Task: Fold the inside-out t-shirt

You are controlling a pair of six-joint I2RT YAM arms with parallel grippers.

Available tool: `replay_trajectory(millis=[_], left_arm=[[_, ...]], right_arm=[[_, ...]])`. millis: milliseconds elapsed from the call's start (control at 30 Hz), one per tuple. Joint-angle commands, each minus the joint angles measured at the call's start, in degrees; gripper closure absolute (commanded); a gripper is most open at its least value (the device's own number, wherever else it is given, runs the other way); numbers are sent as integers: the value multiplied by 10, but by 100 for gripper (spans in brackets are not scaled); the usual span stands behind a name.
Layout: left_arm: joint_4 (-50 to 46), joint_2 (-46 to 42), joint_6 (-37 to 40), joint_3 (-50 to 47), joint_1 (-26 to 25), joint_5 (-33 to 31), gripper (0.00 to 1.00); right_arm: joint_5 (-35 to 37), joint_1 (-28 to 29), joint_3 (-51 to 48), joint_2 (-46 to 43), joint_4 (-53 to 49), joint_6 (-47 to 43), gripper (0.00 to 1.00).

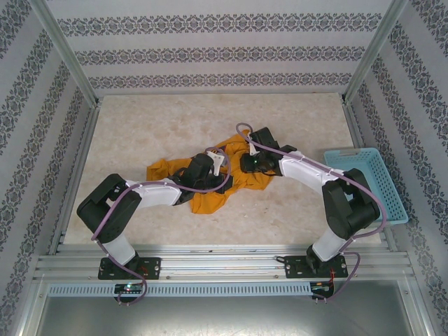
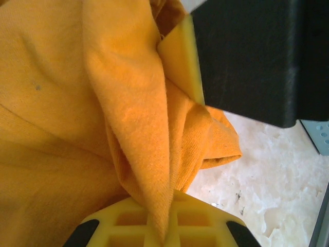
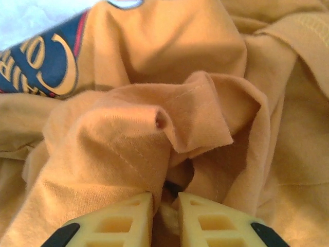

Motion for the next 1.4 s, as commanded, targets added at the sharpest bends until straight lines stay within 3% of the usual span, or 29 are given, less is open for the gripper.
replay_trajectory(millis=[0,267,467,633,833,1100,1367], left_arm=[[-2,-5,-3,1,1,8,100],[4,-4,-5,0,1,9,100],[11,-2,-7,1,1,19,100],[3,-3,-4,2,1,17,100],[-6,-3,-3,-3,1,-3,100],[-7,8,-6,8,1,-8,100],[-1,1,-5,0,1,6,99]], right_arm=[[14,-9,-21,-16,6,14,77],[20,-12,-22,-18,9,10,69],[18,-8,8,36,10,8,65],[52,-3,27,50,-5,11,81],[83,-5,-10,-37,-29,-4,99],[-4,-43,-103,-142,5,25,100],[-8,-112,-137,-140,-7,88,100]])
